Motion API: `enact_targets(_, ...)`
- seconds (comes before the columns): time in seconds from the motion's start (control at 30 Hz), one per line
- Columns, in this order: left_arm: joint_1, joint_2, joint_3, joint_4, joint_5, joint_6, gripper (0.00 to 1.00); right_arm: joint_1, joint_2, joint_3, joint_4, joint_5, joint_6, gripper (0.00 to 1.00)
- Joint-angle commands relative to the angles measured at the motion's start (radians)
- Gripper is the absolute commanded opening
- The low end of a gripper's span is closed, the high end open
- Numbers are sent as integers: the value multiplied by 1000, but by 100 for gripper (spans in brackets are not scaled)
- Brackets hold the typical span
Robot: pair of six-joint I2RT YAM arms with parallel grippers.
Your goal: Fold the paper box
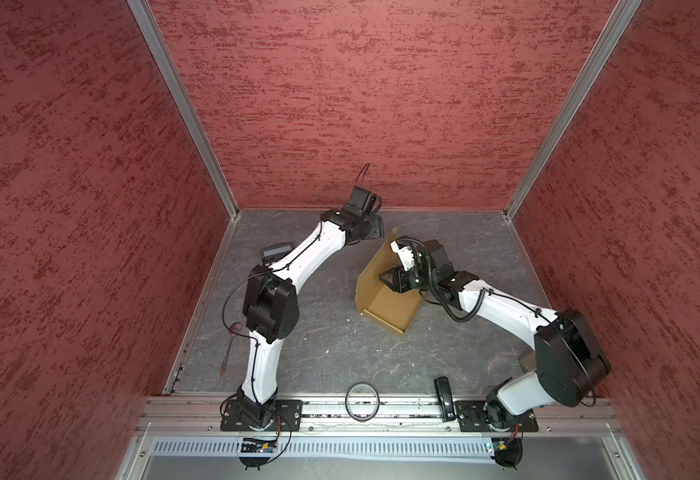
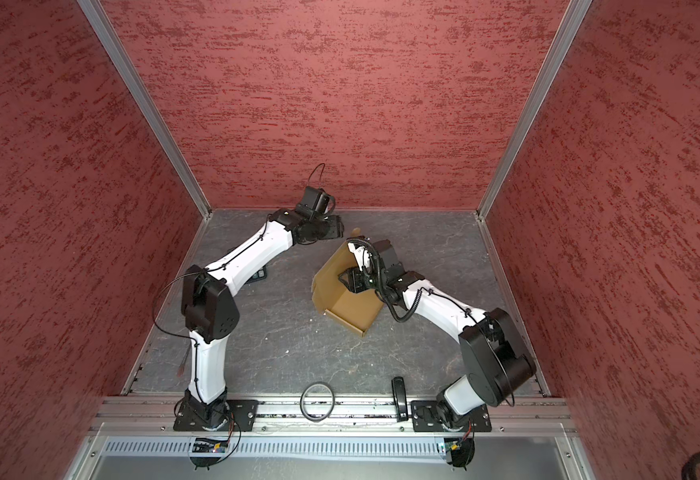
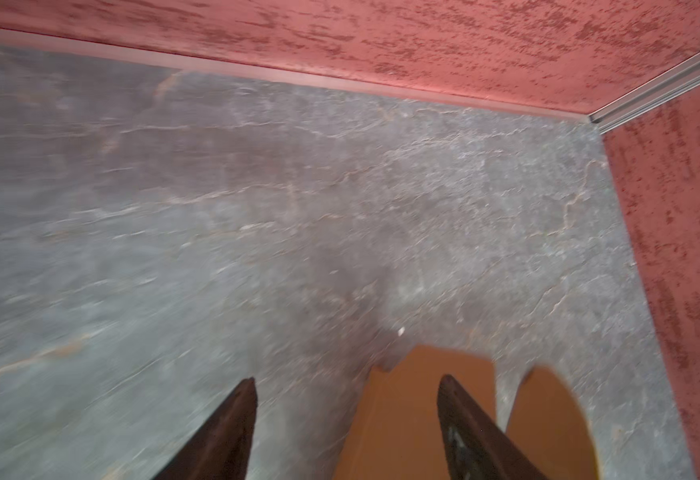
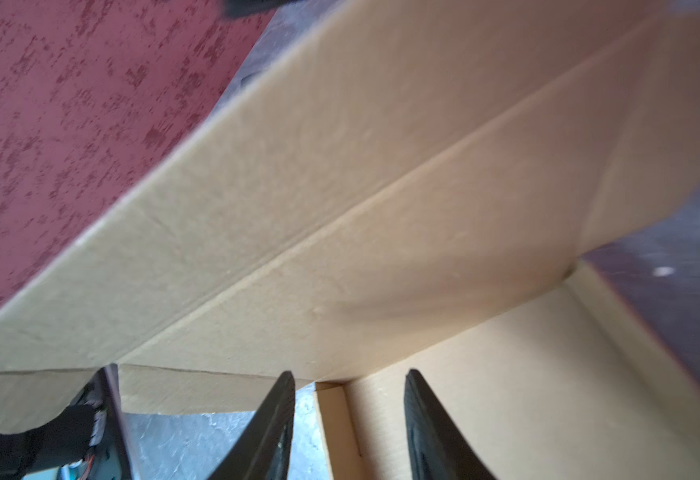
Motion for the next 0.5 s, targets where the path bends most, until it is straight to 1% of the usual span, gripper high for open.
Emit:
enact_targets(0.0,9,-167,-69,-69,-45,23,74,-52,-46,15,-66,98,-35,45)
enact_targets(0.1,-4,-297,-181,-109,-89,2,75,-114,-83,29,-95,129,-21,46)
enact_targets(0.23,-42,-463,-329,-151,-142,-53,75,-203,-93,55,-108,141,7,46)
enact_targets(0.37,-132,-591,-453,-187,-207,-124,78,-246,-58,119,-115,101,-19,51)
enact_targets(0.47,-197,-635,-527,-216,-249,-187,79,-263,8,169,-121,83,-26,51)
